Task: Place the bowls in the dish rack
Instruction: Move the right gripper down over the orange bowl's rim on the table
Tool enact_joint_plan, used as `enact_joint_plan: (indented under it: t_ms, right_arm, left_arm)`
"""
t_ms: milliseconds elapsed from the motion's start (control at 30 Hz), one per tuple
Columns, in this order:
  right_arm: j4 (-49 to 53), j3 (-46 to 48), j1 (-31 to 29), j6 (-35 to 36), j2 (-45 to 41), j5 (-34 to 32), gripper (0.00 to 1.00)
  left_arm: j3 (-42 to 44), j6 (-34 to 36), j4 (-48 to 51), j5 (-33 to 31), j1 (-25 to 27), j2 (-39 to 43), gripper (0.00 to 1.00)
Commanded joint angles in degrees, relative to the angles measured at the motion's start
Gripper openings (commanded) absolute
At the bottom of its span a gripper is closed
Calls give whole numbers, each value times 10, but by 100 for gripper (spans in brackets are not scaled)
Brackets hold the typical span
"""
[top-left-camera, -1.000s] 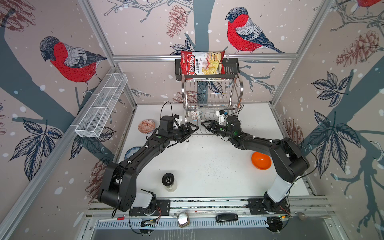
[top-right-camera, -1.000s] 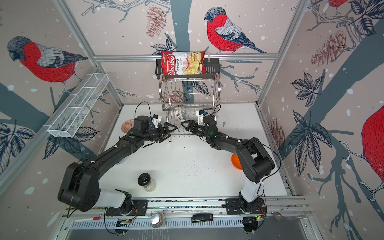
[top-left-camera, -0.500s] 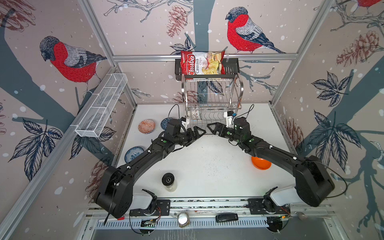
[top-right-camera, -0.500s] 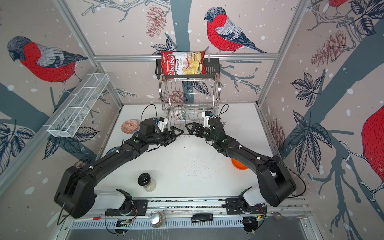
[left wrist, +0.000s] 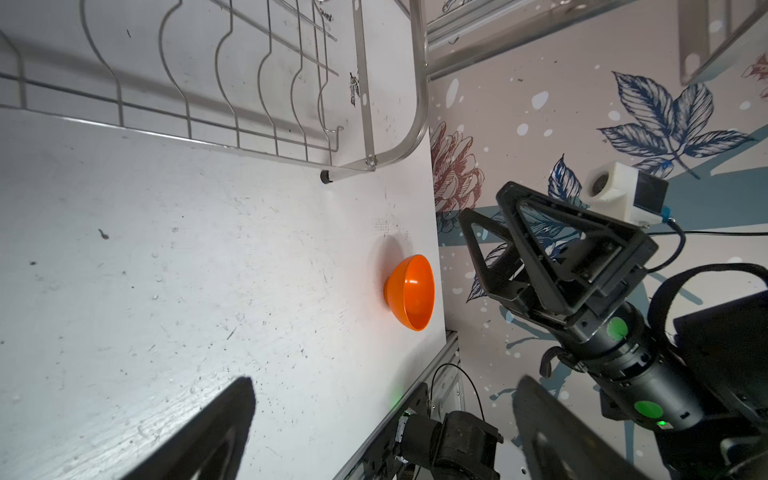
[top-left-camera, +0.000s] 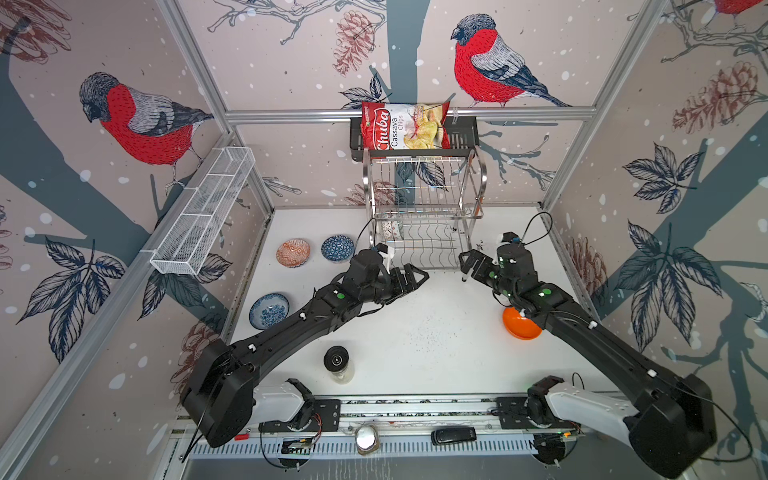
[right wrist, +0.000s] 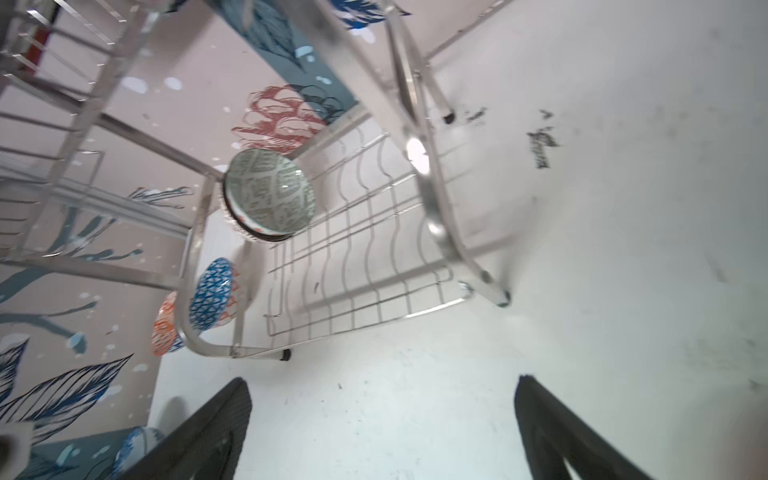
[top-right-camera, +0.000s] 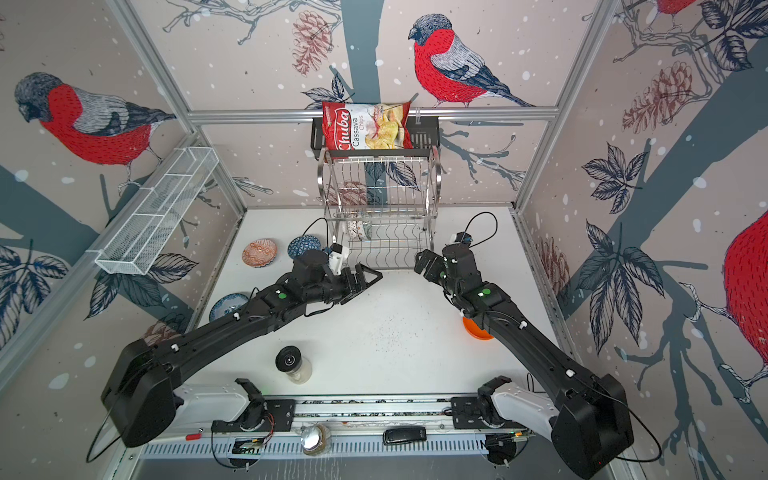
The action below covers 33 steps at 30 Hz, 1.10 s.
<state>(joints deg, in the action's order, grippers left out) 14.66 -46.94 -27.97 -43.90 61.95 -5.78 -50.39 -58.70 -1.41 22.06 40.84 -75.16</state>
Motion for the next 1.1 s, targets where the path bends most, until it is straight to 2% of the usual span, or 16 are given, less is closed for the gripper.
enact_joint_plan:
  t_ms: [0,300,467,600,733,867,1067]
  right_arm:
    - [96,25,25,-18,-39,-32,99]
    - [198,115,171,-37,-165,-19,100]
    - [238,134,255,-18,-180,-16,100]
    - [259,131,280,-39,-172,-35,99]
    - [249,150,302,-46,-155,-9,100]
    - [229,166,303,-52,-149,25,83]
    - [194,201,303,-65,-145,58,68]
  left_arm:
    - [-17,-11,-32,-19,27,-24,97]
    - [-46,-21,-80,-16,95,-98,97]
    - [-51,-28,-101,-11,113,-122,97]
    - [-54,-30,-110,-4,115,-132,97]
    - [-64,-23,-104,1,115,-143,97]
    - [-65,-23,-107,3,114,-148,97]
    - [-65,-23,-110,4,113,-148,97]
